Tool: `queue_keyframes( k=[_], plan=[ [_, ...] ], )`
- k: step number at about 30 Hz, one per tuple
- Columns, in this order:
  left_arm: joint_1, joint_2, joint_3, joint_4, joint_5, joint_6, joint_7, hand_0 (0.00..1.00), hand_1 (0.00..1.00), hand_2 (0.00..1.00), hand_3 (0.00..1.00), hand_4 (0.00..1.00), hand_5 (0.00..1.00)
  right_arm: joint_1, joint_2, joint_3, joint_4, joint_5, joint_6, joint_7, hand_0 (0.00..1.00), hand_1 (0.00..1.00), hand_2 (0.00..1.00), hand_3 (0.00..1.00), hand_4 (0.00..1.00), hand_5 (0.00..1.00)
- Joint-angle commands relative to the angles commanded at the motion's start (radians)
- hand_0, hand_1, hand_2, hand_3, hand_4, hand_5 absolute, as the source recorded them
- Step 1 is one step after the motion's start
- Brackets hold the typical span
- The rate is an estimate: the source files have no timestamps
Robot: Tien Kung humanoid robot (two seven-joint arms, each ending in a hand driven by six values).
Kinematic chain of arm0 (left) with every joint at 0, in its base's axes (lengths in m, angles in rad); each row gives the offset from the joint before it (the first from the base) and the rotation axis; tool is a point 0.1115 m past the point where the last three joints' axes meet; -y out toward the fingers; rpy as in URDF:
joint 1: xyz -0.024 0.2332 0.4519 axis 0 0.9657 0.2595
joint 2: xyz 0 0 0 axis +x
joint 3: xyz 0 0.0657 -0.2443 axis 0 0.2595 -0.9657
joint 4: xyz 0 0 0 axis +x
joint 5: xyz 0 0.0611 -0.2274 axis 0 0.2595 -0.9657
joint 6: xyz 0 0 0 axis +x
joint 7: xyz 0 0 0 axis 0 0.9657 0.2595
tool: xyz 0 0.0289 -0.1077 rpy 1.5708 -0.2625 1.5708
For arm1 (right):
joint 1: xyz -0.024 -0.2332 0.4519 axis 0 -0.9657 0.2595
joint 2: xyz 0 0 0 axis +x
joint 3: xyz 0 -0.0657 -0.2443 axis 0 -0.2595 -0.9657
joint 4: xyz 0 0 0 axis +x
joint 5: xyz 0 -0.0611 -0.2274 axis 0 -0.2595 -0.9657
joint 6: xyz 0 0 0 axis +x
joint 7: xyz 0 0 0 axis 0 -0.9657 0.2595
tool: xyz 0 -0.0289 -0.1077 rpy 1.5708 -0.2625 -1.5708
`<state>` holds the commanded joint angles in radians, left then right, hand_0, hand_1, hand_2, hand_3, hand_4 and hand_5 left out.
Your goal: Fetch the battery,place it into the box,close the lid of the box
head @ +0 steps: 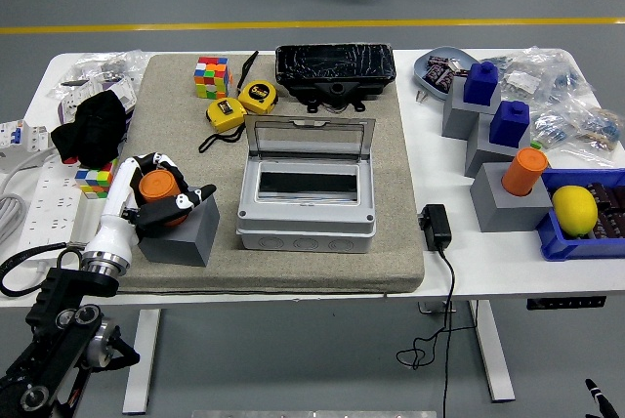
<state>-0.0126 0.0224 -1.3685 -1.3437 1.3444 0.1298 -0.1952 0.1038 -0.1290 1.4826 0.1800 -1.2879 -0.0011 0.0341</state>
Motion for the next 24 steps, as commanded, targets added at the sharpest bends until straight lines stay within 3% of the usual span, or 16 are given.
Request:
queue_keyframes(
  k=[22, 24],
  plan=[
    [-0.011, -0.004, 0.01, 0.002, -0.029, 0.064, -0.031, 0.142, 0.177, 0.151, 0.152, 0.951, 0.002, 0.0, 0.002, 0.008, 0.0, -0.002, 0.0, 0.001, 0.871, 0.823, 0.781, 0.803, 0.998, 0.998],
    [-0.011, -0.004, 0.01, 0.003, -0.031, 0.069, -0.034, 0.132, 0.132, 0.139, 0.15, 0.954, 0.002, 0.0, 0.003, 0.008, 0.0, -0.003, 0.0, 0.0, 0.871, 0.823, 0.781, 0.802, 0.998, 0.998]
  ],
)
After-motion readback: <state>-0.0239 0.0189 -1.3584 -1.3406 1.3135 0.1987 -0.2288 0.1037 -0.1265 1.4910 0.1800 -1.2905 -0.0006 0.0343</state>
